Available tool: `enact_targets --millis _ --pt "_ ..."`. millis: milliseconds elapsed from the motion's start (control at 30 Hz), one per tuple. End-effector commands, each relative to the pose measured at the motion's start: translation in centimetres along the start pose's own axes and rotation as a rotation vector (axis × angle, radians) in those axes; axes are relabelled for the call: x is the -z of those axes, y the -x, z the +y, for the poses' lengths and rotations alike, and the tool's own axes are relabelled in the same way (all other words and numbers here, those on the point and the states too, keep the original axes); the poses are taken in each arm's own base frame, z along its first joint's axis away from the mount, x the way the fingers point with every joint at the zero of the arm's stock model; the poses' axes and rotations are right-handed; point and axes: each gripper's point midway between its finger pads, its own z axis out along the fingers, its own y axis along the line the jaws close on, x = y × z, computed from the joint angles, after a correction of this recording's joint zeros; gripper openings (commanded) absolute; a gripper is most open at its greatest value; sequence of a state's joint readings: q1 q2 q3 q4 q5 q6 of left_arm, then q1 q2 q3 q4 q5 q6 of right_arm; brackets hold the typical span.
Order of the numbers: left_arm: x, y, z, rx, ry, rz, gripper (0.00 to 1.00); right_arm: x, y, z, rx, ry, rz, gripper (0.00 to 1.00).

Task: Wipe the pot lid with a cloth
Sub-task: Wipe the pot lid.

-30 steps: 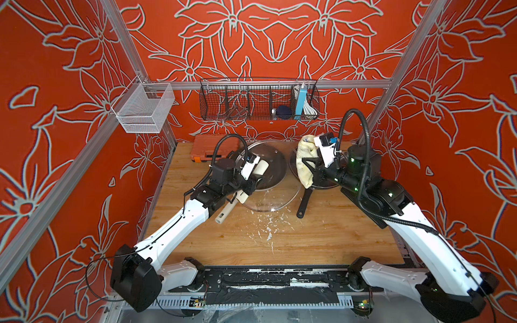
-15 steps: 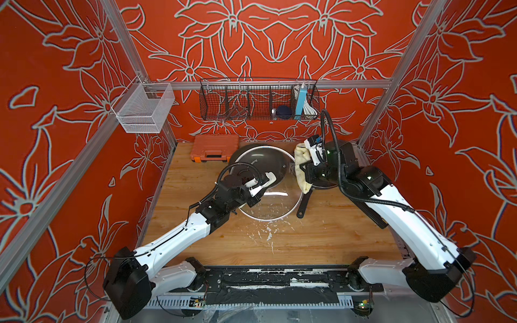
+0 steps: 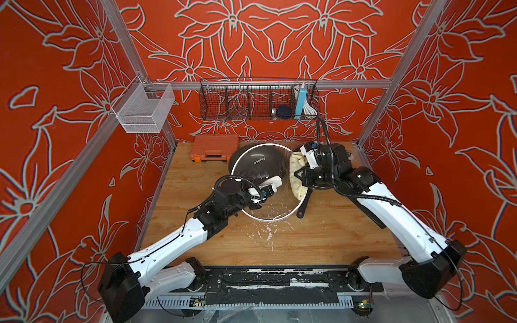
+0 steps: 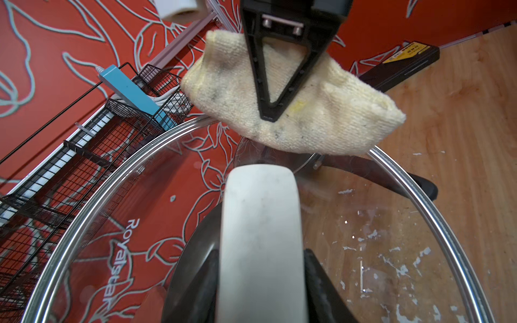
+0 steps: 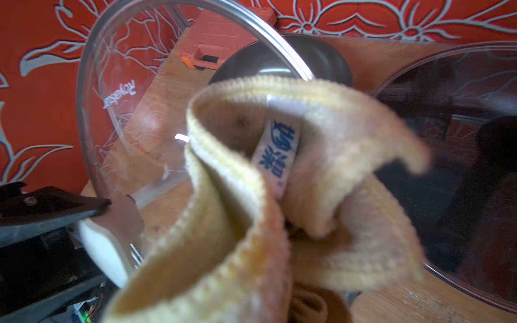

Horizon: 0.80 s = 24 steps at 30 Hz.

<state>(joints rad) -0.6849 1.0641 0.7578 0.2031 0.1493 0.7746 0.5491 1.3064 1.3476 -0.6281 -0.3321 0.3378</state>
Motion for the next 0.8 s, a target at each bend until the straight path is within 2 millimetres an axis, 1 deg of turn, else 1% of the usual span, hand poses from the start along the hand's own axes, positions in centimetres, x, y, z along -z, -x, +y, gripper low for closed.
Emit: enact_targets --millis 0,167,300,367,400,500,667,700,767 --pt "3.9 10.2 6.0 -0.143 0.229 -0.352 0.00 -0.4 0.1 2.5 -0.002 0.150 -0.001 0.00" --pt "3.9 10.7 5.5 -0.171 0.214 -0.367 0.00 -0.9 -0.5 4.1 0.023 0.240 0.040 0.00" --pt "3.8 11.0 4.9 -0.187 0.191 -0.376 0.00 -1.2 -1.0 4.5 0.066 0.252 0.052 0.00" --pt "3.8 11.0 4.5 -0.194 0.172 -0.378 0.00 -0.8 -1.0 4.6 0.112 0.256 0.037 0.00" --pt "3.7 10.9 4.3 -0.199 0.157 -0.377 0.00 -0.5 -1.0 4.3 0.136 0.235 0.026 0.00" --pt "3.5 10.5 3.1 -0.241 0.107 -0.374 0.00 0.5 -0.5 2.4 0.180 0.126 -0.019 0.00" --pt "3.4 10.5 2.0 -0.285 0.060 -0.385 0.00 1.8 0.5 -1.9 0.103 0.002 -0.049 0.00" --pt "3.4 10.5 1.9 -0.293 0.053 -0.388 0.00 1.9 0.7 -2.4 0.100 -0.014 -0.054 0.00" --pt "3.5 10.6 1.8 -0.305 0.047 -0.390 0.00 2.2 1.1 -2.9 0.128 -0.039 -0.066 0.00"
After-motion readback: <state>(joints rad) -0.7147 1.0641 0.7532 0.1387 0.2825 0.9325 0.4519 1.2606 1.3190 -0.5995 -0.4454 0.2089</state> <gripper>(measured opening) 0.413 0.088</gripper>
